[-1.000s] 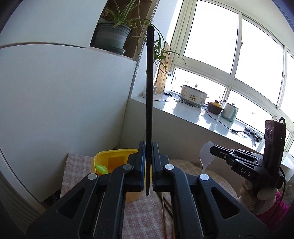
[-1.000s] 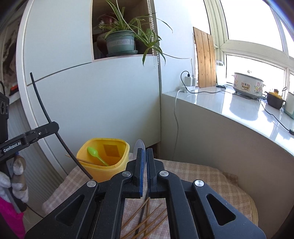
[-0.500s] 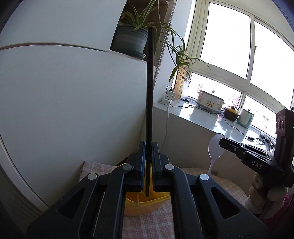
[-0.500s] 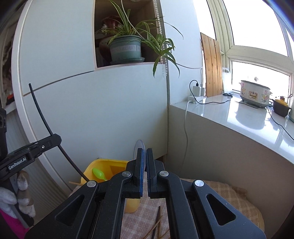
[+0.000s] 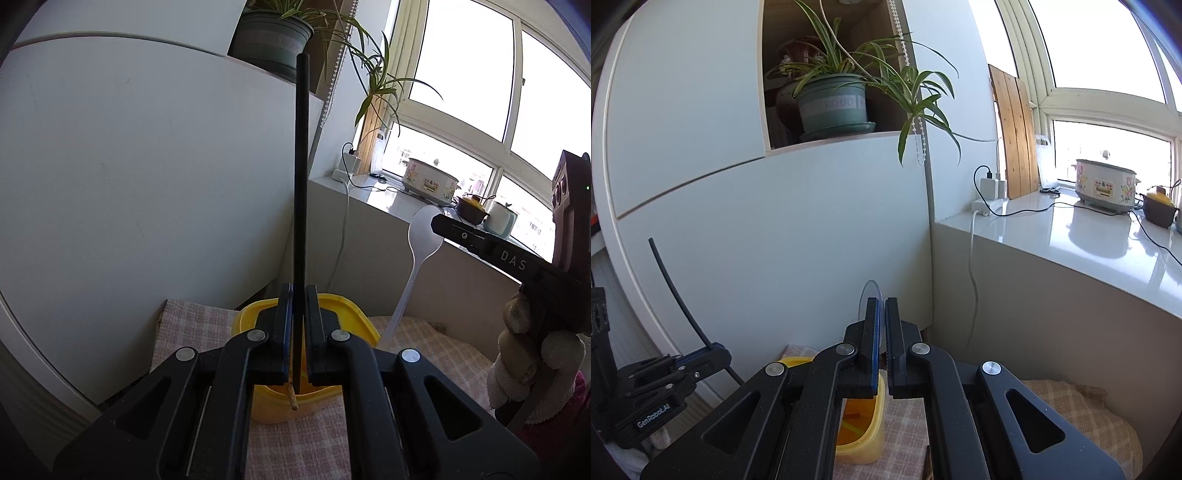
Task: Organize utensils
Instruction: 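Lift and carry black chopstick in left gripper and clear spoon in right gripper to the container, then open left gripper releasing the black chopstick while right gripper drops the clear spoon inside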
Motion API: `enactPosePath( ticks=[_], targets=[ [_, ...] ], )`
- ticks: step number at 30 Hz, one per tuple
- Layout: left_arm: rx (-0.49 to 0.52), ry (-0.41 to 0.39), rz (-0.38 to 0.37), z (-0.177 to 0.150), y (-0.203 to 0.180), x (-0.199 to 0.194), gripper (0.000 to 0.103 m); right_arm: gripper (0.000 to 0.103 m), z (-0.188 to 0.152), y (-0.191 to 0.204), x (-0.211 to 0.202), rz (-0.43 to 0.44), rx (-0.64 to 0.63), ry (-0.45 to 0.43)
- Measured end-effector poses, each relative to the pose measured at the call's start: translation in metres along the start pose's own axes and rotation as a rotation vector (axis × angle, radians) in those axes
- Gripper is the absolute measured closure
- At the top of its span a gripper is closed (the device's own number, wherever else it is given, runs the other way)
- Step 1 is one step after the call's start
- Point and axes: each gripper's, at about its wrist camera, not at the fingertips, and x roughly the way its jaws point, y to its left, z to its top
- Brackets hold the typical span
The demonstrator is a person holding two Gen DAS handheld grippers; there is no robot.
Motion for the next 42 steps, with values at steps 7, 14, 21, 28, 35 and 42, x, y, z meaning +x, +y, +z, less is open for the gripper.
enactPosePath(
  ticks=[7,14,21,28,35,42],
  targets=[
    [-0.011,0.013,-0.018,-0.002,0.005,0.006,0.1,0.102,-0.01,0.005,0.024,-0.033,-0.031,0.01],
    [-0.014,0.032,-0.022,-0.008,0.006,0.008,0.1,0.102,-0.023,0.007,0.042,-0.032,-0.047,0.054],
    [-0.001,0.056,-0.033,-0.013,0.0,0.012,0.1,0.102,-0.035,0.007,0.046,-0.009,-0.054,0.097],
    [0.016,0.051,-0.025,-0.015,-0.008,0.007,0.098,0.1,-0.039,0.004,0.039,0.021,-0.043,0.12],
    [0.027,0.036,-0.017,-0.018,-0.017,-0.004,0.085,0.083,-0.046,0.007,0.025,0.043,-0.067,0.119],
    [0.034,0.015,-0.019,-0.022,-0.024,-0.018,0.085,0.076,-0.051,0.004,0.003,0.047,-0.062,0.102]
  ],
)
